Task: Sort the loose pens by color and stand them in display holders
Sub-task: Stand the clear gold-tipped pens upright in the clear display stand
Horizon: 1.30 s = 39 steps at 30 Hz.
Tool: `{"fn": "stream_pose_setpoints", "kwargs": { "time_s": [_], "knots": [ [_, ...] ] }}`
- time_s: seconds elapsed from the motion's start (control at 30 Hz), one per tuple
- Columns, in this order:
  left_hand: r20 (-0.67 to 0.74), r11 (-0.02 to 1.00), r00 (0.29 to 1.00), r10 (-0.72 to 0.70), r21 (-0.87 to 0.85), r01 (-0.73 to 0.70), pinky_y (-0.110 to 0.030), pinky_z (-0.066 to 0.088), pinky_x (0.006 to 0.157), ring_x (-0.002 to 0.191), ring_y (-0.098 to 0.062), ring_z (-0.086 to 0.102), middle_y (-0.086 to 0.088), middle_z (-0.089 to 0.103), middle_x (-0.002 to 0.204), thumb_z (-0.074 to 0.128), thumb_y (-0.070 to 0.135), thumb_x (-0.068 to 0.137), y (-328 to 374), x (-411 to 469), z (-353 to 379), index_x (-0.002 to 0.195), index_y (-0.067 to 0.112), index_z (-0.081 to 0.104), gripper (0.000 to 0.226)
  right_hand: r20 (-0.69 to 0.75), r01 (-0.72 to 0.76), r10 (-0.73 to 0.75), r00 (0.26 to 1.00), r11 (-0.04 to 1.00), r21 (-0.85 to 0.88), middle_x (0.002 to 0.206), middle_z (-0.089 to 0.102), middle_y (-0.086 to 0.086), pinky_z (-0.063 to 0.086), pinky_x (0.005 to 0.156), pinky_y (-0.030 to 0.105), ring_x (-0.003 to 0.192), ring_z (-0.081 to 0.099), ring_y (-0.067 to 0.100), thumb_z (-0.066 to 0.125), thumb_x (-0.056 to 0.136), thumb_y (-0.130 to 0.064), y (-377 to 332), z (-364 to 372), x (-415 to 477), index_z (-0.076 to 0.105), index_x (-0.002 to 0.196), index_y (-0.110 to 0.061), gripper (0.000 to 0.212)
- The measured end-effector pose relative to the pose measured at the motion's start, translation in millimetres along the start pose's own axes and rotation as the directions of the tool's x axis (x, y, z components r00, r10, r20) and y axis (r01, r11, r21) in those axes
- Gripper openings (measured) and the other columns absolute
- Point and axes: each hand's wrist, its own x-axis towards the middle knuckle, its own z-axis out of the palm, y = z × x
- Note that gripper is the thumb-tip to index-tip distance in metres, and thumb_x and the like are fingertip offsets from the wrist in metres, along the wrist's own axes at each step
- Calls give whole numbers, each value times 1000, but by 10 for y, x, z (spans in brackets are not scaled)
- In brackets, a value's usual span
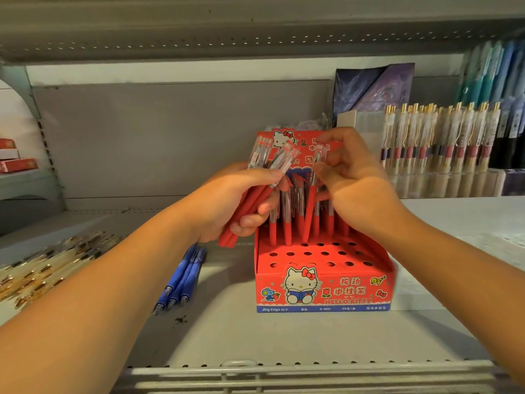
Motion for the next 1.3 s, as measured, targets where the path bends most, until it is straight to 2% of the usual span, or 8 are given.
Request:
{"fn": "stream_pose_setpoints", "kwargs": {
  "time_s": [0.3, 0.47, 0.63, 0.73, 0.87, 1.0, 1.23, 1.3],
  "knots": [
    [-13, 998, 998, 63, -2, -63, -20, 36, 35, 36, -13, 41, -11, 61, 66, 56, 33, 90, 6, 3, 72, 101, 4, 57, 31, 94, -5, 16, 995, 993, -114, 75, 64, 8, 58, 59, 52, 67, 67, 32, 61, 83, -16, 31, 10, -46, 55, 93, -45, 31],
    [-44, 995, 996, 72, 70, -69, -24, 44, 39, 37, -19, 49, -11, 67, 70, 48, 27, 100, 16, -1, 105, 96, 6, 58, 24, 186, -62, 106, 977, 972, -229, 71, 67, 5, 59, 57, 46, 60, 67, 23, 63, 83, -18, 53, 11, -60, 58, 86, -36, 19],
    [-36, 990, 997, 64, 130, -59, -24, 48, 41, 39, -15, 56, -5, 68, 63, 43, 25, 103, 39, -18, 139, 98, 4, 56, 25, 79, -47, 68, 995, 968, -246, 71, 67, -8, 56, 67, 35, 69, 65, 13, 67, 83, -22, 19, -9, -32, 68, 79, -31, 10],
    [-19, 991, 999, 50, 127, -47, -25, 51, 43, 43, -16, 61, -5, 70, 64, 44, 25, 103, 42, -23, 143, 98, 6, 56, 23, 12, -12, 13, 1000, 996, -86, 80, 68, -9, 52, 72, 22, 76, 64, 7, 68, 87, -16, -58, 2, -42, 68, 90, -29, 13],
    [-9, 996, 999, 33, 84, -32, -32, 56, 48, 55, -21, 65, -14, 73, 84, 50, 24, 100, 23, -11, 140, 111, 8, 56, 21, 50, -34, 25, 998, 982, 184, 86, 71, 0, 52, 76, 22, 82, 68, 11, 71, 88, -11, -163, 13, -49, 68, 101, -18, 15],
    [41, 999, 999, 2, 47, -4, -36, 58, 54, 65, -26, 70, -18, 73, 90, 55, 27, 96, 9, -12, 123, 112, 10, 57, 24, 95, -89, 62, 994, 946, 313, 73, 70, -3, 50, 61, 16, 65, 69, 9, 70, 87, -4, -179, 17, -68, 64, 98, -15, 17],
    [41, 1000, 999, 2, 4, -3, -36, 60, 57, 87, -31, 74, -19, 74, 92, 58, 33, 88, 7, 3, 102, 116, 11, 57, 35, 83, -110, 83, 993, 909, 403, 71, 70, -1, 60, 74, 41, 68, 69, 18, 67, 88, -1, -184, -9, -51, 66, 98, -16, 17],
    [31, 1000, 999, 7, -11, -7, -37, 60, 57, 87, -32, 74, -20, 74, 92, 58, 33, 88, 4, 5, 88, 114, 11, 57, 34, 46, -88, 76, 996, 892, 444, 79, 72, 6, 61, 68, 38, 71, 71, 22, 65, 89, 0, -199, -20, -44, 66, 99, -13, 15]
  ]
}}
